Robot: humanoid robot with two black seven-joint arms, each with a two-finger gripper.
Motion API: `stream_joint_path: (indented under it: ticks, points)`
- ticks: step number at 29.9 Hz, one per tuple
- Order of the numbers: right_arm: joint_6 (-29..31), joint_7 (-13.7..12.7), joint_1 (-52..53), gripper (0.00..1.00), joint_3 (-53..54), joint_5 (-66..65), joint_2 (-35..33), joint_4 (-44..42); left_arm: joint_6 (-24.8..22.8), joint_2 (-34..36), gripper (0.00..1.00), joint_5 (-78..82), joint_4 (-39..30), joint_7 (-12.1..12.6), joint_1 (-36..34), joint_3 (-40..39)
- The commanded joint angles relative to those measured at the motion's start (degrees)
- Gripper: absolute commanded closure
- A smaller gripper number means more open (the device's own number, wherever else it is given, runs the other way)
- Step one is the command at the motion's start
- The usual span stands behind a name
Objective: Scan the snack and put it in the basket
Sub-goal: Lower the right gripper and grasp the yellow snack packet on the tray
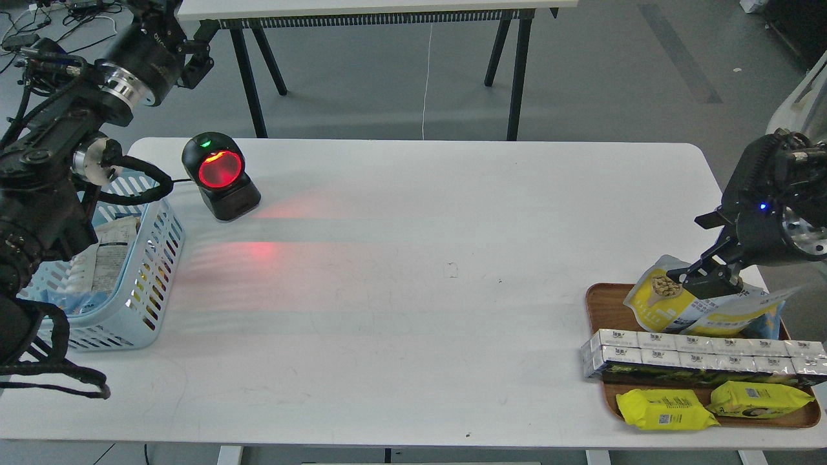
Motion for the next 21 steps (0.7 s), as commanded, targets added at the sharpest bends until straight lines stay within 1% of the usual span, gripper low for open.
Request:
stream_joint_path:
  ticks: [1,5,9,16,18,19,20,21]
  points:
    - [-0.01,0.0,-1.05,0.04,-0.7,-0.47,-0.34,-0.04,0.0,0.08,0.0,0.0,0.0,0.0,-0.01,0.0]
    - [-0.01,0.0,-1.93,0.1,-0.7,-0.47,0.09,-0.83,0.0,0.08,0.0,0.09,0.09,0.0,0.08,0.0]
    - [-0.01,0.0,-3.34,0.28,-0.7,-0.47,2.28,-3.11,0.0,0.08,0.0,0.09,0.09,0.0,0.08,0.0]
    - [-0.01,0.0,-5.36,0.46,-0.44,-0.47,6.77,-6.72,0.0,-0.01,0.0,0.09,0.09,0.0,0.17,0.0]
    - [-0.01,0.0,-5.62,0.54,-0.44,-0.47,7.65,-7.25,0.0,0.08,0.0,0.09,0.09,0.0,0.87,0.0]
    - [-0.01,0.0,-5.71,0.57,-0.35,-0.47,8.0,-7.42,0.0,0.08,0.0,0.09,0.09,0.0,1.13,0.0]
    - [-0.01,0.0,-5.62,0.61,-0.18,-0.47,8.09,-7.42,0.0,0.08,0.0,0.09,0.09,0.0,1.22,0.0]
    - [-0.01,0.0,-5.62,0.68,-0.18,-0.47,8.27,-7.42,0.0,0.08,0.0,0.09,0.09,0.0,1.22,0.0]
